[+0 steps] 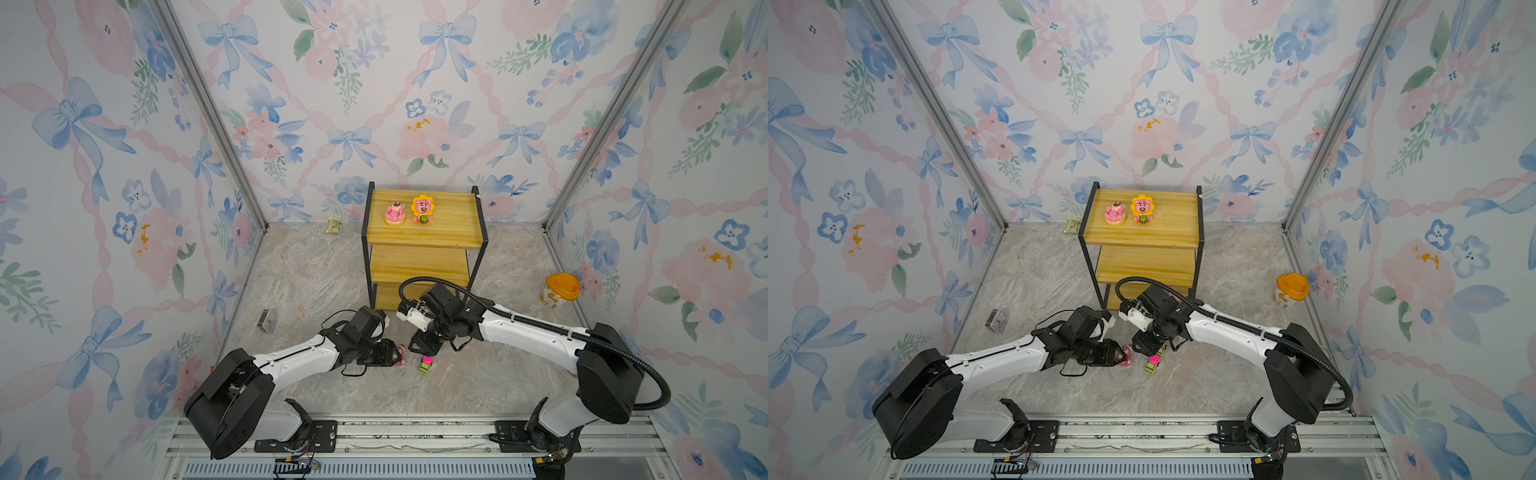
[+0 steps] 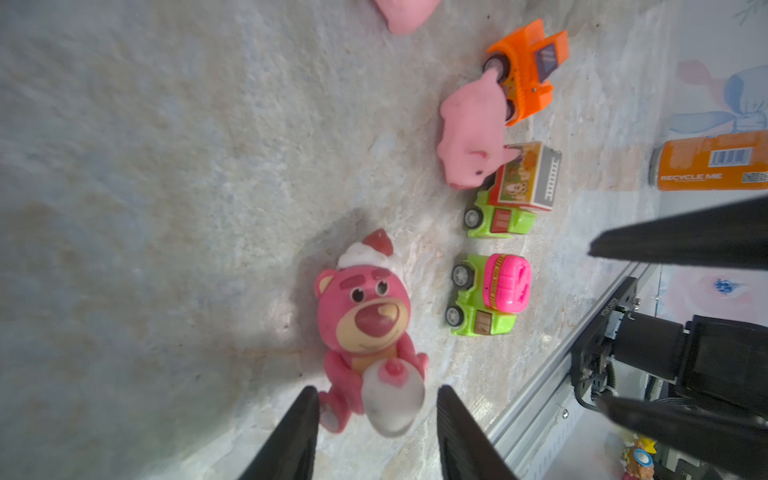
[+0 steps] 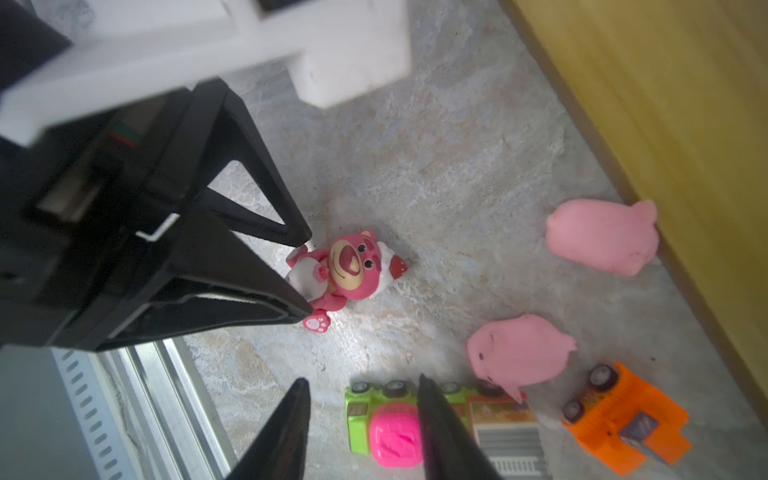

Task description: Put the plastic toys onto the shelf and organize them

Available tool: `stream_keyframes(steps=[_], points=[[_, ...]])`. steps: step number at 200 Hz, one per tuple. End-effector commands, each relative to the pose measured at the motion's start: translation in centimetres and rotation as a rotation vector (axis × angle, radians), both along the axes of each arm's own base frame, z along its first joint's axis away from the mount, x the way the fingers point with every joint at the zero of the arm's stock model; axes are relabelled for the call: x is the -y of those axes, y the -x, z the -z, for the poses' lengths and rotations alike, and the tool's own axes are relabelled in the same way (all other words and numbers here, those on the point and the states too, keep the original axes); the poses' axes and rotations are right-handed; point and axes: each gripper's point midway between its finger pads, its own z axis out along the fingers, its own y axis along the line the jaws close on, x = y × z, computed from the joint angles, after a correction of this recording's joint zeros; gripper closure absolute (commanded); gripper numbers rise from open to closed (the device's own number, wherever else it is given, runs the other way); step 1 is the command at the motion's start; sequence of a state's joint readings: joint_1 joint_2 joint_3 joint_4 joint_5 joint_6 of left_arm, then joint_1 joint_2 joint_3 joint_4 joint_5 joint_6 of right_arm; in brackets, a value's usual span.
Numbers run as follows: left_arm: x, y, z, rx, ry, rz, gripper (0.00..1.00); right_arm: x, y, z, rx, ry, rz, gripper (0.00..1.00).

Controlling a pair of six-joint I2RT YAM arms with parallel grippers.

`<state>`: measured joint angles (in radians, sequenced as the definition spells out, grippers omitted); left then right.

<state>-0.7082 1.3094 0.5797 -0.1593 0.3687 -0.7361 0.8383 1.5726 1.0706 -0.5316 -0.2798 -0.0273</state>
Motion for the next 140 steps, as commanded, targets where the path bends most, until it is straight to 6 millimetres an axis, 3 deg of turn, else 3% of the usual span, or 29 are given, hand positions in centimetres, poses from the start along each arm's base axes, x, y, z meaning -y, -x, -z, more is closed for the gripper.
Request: stream_keyframes(steps=[1,46,99,140], points=[[0.4,0.4,-1.7,0.009,0.066,-0.013,0.51,1.2,0.5,0.3,-0.062,0.039,0.070,0.52],[-0.3,1.0,-1.5,0.010,0.107,-0.058,0.51,0.2,1.0,-0.2,-0.131,0.013,0.138,0.46],[-2.4,0.0,-2.4,0.056,0.139,-0.138,0.50,-2.3,1.1,-1.4,-0.210,0.009,0.214,0.43],[-3.6,-0.2,-2.1,0.072,0.139,-0.163,0.49,-3.6,1.6,1.6,-0.300,0.097,0.237,0.43]])
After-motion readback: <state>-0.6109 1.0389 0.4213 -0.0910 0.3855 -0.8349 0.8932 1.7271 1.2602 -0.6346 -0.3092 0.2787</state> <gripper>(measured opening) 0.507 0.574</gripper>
